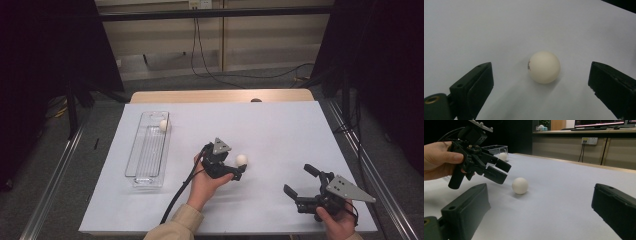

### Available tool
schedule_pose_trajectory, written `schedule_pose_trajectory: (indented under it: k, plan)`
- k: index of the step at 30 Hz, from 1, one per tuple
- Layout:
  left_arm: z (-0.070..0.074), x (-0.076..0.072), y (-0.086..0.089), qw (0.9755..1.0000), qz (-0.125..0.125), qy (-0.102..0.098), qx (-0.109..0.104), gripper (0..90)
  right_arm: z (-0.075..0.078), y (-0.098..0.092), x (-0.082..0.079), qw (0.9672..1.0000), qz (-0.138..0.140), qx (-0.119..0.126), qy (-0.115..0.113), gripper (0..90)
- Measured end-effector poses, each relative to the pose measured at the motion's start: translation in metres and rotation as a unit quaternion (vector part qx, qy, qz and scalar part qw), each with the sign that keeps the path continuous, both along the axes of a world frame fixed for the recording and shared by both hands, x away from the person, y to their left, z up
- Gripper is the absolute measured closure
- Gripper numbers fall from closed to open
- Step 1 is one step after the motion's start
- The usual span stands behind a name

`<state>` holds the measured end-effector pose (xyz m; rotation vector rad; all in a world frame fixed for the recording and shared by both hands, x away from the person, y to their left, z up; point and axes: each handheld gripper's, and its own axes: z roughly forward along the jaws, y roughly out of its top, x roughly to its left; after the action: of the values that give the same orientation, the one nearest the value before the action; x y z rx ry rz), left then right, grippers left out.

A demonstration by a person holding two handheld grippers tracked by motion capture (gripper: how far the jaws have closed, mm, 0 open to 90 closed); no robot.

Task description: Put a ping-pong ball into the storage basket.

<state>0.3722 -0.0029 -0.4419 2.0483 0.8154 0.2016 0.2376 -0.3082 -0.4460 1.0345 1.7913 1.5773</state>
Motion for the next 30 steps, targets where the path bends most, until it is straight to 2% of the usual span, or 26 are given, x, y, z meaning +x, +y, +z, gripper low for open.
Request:
schedule_pose_trajectory:
  k: [14,30]
  plan:
    - [-0.0012,0.0024,-0.0044,0.9999,0.002,-0.007,0.01,6.4,0.0002,0.0005,0.0,1.0,0.002,0.0,-0.001,1.0]
    - [-0.0033,0.0056,-0.0098,0.9999,0.0,-0.004,0.012,6.9,0.0004,0.0005,-0.0002,1.0,0.003,-0.002,-0.002,0.9]
